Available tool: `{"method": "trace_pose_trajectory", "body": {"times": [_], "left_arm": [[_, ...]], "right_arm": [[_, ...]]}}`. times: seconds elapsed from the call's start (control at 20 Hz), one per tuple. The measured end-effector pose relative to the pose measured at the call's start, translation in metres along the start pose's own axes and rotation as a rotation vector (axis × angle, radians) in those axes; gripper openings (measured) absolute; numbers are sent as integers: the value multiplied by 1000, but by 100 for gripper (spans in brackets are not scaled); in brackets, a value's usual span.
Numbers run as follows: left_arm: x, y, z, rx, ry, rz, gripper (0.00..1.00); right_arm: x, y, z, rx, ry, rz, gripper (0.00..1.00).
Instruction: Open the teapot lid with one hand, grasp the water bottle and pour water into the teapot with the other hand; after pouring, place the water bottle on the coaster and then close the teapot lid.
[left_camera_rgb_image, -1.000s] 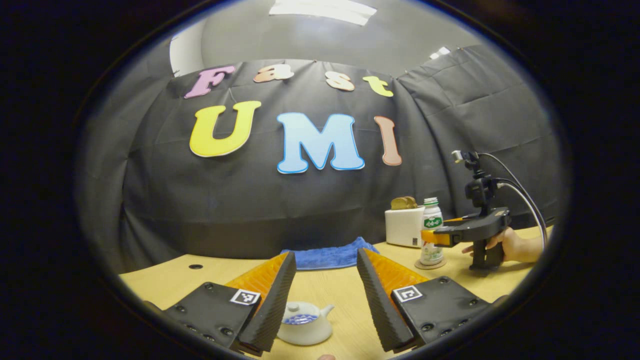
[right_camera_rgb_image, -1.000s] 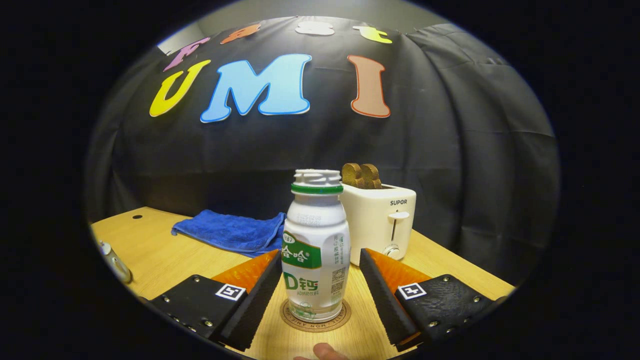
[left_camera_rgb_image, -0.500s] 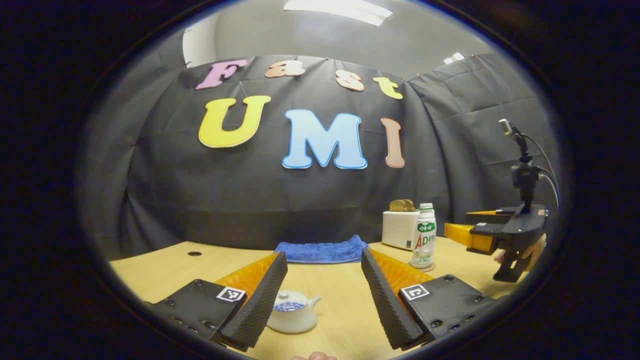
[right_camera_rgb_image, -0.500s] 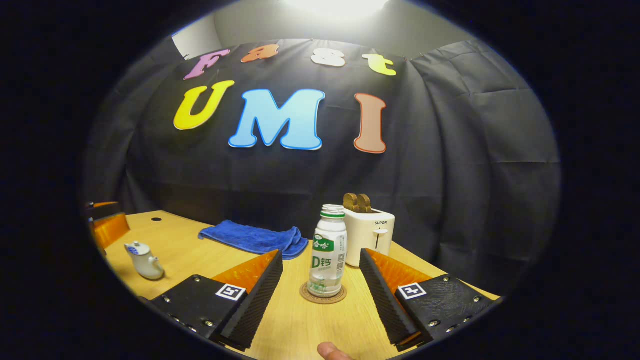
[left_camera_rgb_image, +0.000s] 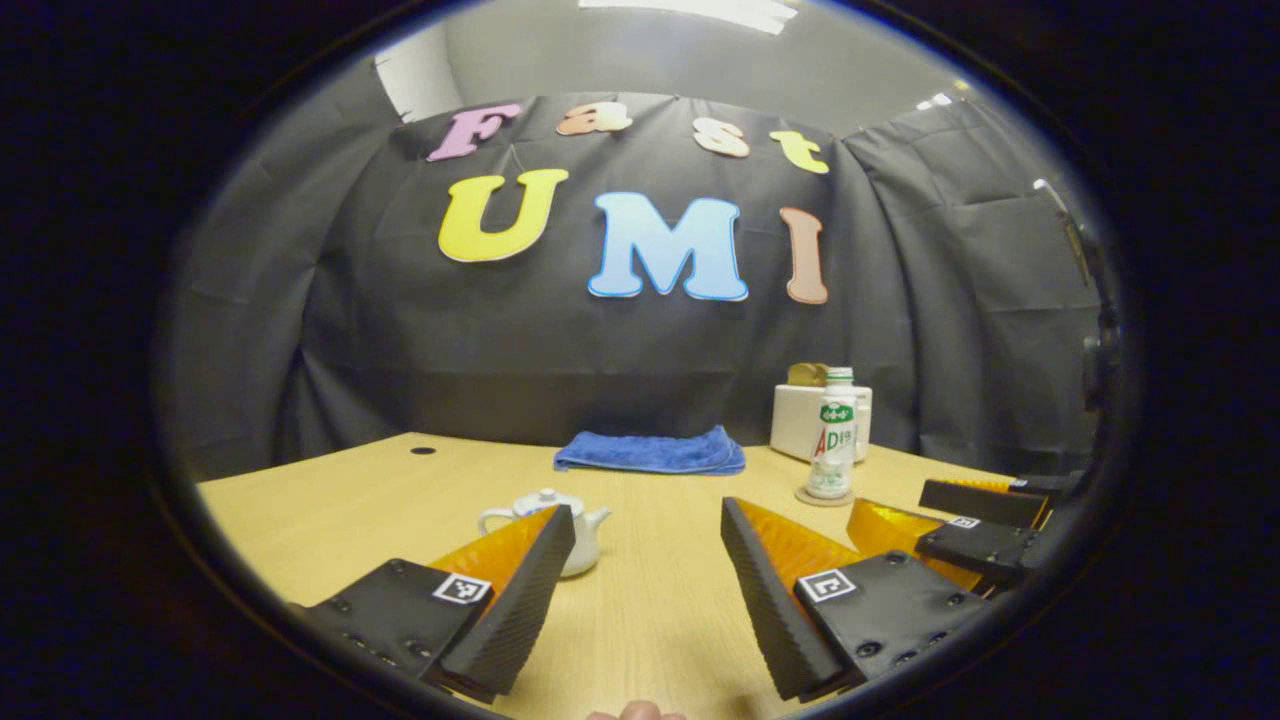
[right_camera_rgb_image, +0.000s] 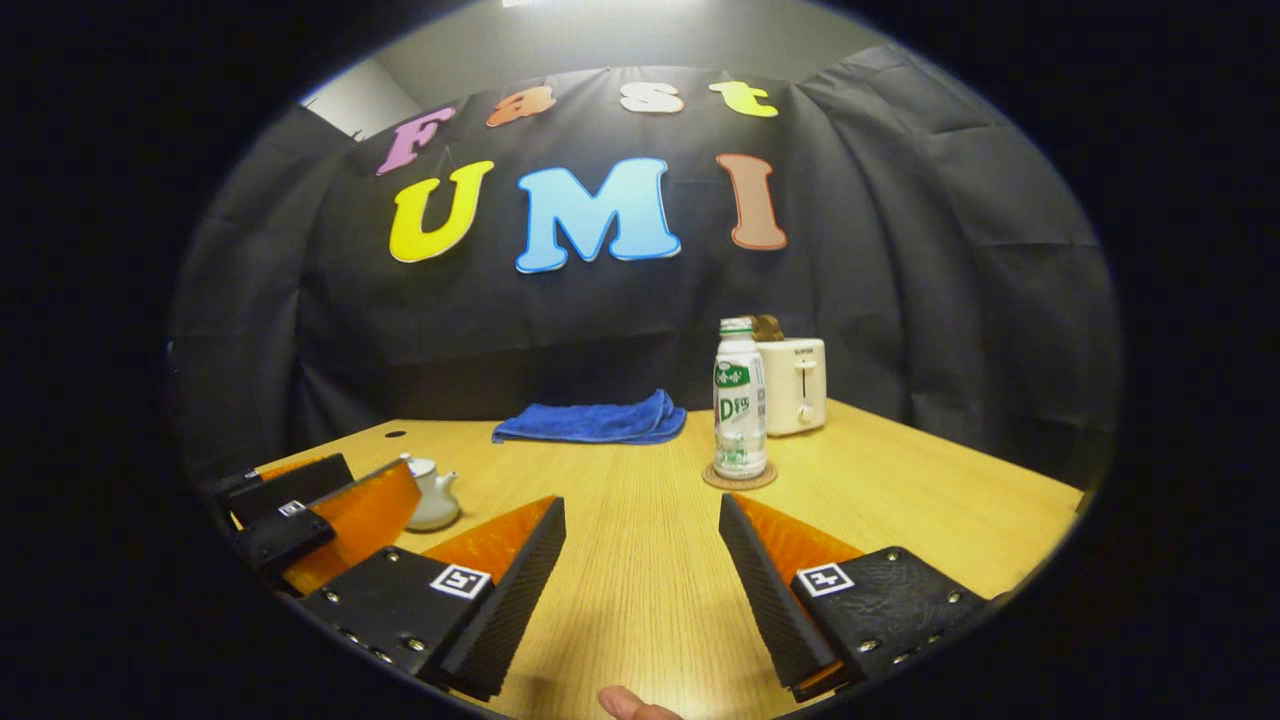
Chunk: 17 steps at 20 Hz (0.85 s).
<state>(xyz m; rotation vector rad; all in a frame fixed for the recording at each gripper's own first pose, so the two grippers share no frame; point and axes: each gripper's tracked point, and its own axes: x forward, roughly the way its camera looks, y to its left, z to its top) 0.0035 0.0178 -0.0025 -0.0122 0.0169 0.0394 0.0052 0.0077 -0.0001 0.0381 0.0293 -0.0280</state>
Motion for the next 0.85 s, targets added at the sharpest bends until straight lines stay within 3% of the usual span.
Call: {"method": "trace_pose_trajectory", "body": {"times": [0.1, 0.35, 0.5, 0.65, 0.85], "left_arm": [[-5, 3, 9, 16, -12, 37, 100], [-10, -2, 2, 15, -8, 38, 100], [-6, -16, 4, 15, -7, -31, 100], [-6, -36, 4, 12, -12, -164, 100], [-8, -42, 5, 12, -13, -223, 99]], "right_arm": [[0, -5, -3, -26, -16, -28, 95], [-2, -6, -1, -30, -20, -38, 95], [-2, -9, -3, -32, -15, -46, 95], [-1, -6, -2, -32, -18, -40, 95], [0, -18, -2, -31, -16, -101, 95]]}}
